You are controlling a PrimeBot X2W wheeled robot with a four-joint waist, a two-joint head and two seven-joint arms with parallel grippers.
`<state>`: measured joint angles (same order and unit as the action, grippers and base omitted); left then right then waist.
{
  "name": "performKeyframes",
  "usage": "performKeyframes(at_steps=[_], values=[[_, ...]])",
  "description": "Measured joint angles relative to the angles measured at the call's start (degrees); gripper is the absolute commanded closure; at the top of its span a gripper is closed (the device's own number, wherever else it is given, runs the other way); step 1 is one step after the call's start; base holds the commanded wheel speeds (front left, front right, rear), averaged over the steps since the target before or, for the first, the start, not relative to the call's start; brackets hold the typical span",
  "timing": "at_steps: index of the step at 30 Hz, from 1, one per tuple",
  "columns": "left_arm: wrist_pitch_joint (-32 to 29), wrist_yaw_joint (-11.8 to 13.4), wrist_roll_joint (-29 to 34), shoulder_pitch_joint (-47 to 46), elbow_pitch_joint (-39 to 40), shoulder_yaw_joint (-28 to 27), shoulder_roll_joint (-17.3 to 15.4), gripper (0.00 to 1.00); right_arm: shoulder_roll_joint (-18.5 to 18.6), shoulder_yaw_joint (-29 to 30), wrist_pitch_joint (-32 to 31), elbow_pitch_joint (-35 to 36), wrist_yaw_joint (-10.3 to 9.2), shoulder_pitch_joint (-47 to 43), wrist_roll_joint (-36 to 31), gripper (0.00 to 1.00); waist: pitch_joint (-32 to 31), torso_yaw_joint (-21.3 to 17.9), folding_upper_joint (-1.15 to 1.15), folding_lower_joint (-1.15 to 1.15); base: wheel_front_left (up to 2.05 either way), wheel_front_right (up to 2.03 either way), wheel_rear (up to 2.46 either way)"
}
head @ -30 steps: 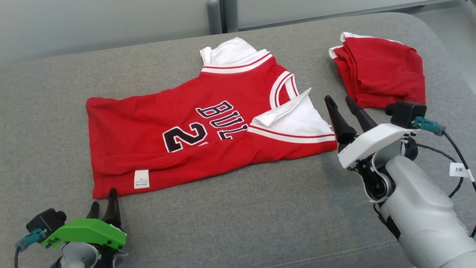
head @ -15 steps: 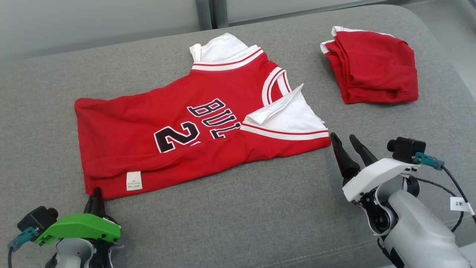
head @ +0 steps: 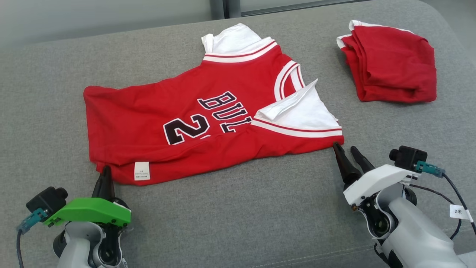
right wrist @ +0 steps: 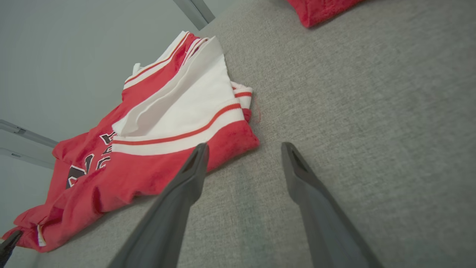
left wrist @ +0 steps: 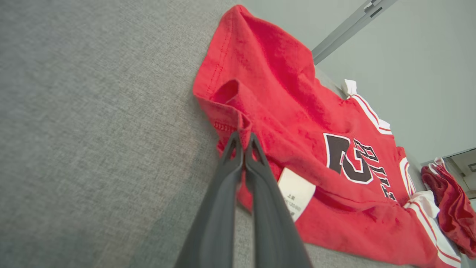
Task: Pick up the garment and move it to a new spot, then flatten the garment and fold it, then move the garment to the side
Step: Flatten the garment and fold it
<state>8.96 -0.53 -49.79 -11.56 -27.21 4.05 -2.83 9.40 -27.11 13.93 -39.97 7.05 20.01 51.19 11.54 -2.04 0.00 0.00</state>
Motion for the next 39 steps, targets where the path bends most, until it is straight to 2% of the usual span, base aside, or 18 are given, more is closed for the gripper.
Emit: performKeyframes(at_steps=[8, 10, 12, 14, 27, 33, 39], values=[[0.2, -0.5, 0.7, -1.5, 1.1, 2.0, 0.1, 1.0, -0.4, 0.0, -2.5, -1.7, 0.0, 3.3, 2.1, 0.01, 1.9, 2.7, 0.0, 0.0, 0.0, 0.0, 0.0], [0.2, -0.6, 0.7, -1.6, 1.1, 2.2, 0.2, 1.0, -0.4, -0.1, -2.5, -2.1, 0.0, 4.1, 2.3, 0.5, 2.3, 3.4, 0.0, 0.0, 0.0, 0.0, 0.0], [0.7, -0.6, 0.7, -1.6, 1.1, 2.0, 0.2, 1.0, -0.4, -0.7, -2.7, -2.1, 0.0, 4.9, 2.3, 0.72, 2.5, 3.9, 0.0, 0.0, 0.0, 0.0, 0.0], [0.9, -0.6, 0.7, -1.6, 1.1, 2.0, 0.2, 1.0, -0.6, -1.4, -2.6, -1.9, 0.0, 5.9, 2.3, 1.0, 2.8, 4.4, 0.0, 0.0, 0.0, 0.0, 0.0], [3.2, -1.5, 0.8, -0.9, 2.8, 0.5, 0.2, 1.0, 1.6, -2.6, -0.3, 4.4, 0.01, 4.8, 2.3, 1.0, 1.1, 2.8, 0.0, 0.0, 0.0, 0.0, 0.0], [3.8, -1.6, 0.8, 3.6, 4.5, -0.7, 0.2, 1.0, 2.4, -2.7, -0.3, 7.7, 0.01, -0.6, 2.3, 1.0, -0.2, 1.7, 0.0, 0.0, 0.0, 0.0, 0.0], [4.2, -1.5, 0.8, 8.7, 7.3, -0.6, 0.3, 1.0, 4.9, -1.5, -0.3, 10.7, 0.09, -5.7, 2.3, 1.0, -1.2, 1.0, 0.0, 0.0, 0.0, 0.0, 0.0]])
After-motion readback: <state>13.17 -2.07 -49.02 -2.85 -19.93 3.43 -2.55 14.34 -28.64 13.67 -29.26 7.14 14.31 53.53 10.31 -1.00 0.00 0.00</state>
